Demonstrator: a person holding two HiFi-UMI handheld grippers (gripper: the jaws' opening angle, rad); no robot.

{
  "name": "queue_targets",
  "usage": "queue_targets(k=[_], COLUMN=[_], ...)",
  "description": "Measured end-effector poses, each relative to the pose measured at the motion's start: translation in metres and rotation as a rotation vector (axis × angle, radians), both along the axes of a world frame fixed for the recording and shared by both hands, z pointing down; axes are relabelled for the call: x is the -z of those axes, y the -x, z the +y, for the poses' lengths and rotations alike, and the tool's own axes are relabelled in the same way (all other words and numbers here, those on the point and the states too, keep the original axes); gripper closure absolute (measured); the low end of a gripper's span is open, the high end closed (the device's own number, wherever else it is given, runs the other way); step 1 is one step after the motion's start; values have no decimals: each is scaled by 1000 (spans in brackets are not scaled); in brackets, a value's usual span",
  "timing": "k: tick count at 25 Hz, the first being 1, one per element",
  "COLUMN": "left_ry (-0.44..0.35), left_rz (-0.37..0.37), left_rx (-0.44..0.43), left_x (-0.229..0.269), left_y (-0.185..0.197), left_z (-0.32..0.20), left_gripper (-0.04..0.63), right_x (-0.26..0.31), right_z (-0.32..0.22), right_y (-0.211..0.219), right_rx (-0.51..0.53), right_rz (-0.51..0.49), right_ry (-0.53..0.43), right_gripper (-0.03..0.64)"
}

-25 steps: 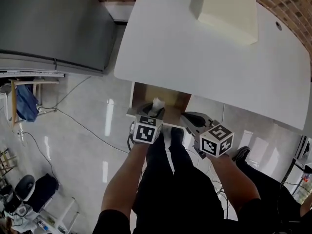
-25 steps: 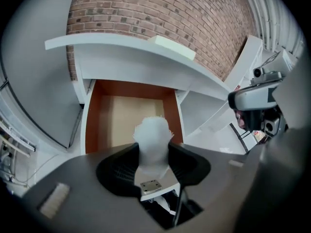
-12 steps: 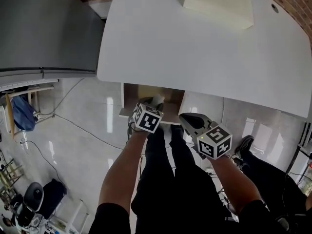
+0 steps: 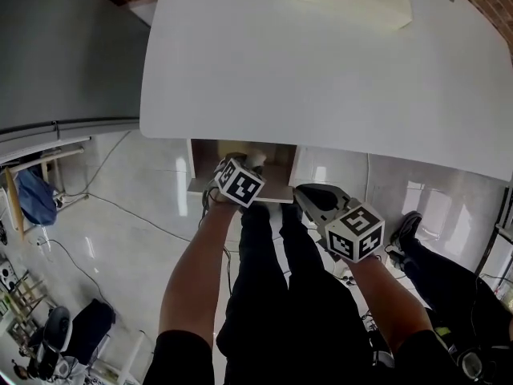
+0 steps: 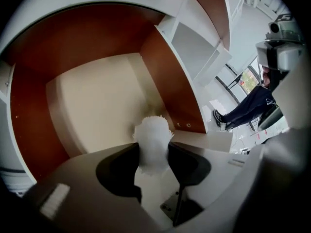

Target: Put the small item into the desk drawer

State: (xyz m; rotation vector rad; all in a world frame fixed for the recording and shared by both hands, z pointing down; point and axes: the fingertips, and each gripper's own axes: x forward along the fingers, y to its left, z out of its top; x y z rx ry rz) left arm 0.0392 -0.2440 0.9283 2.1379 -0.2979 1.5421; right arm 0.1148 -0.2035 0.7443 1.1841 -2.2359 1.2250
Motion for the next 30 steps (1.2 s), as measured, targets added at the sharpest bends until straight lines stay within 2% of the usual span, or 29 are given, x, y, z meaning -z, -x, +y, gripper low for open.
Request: queue_targets(k=[3,8,14,17,22,30], left_ry=[29,89,97,87,75,62], left_rz=[-25,-26,-59,-63,-69,-79], left_rx=[-44,-70,-100,-71,-96,-54], left_x=[-11,-23,-35,-38,-25,29], left_y=[0,-1,5,7,14,42], left_z=[2,4,6,-2,-3,-2], left_gripper=[407,405,403,400,357,357], right_x=[-5,-13,-10,-10,1,45], right_z=[4,11,16,17,16,-1], right_y=[-2,-1,6,5,4,13], right_rx=[-11,-30,-47,-53,-67,-76], right_rz=[-5,-10,-25,-22,-23,-45], right_ry=[4,16,26,31,36,-13], right_gripper=[606,606,606,606,606,606])
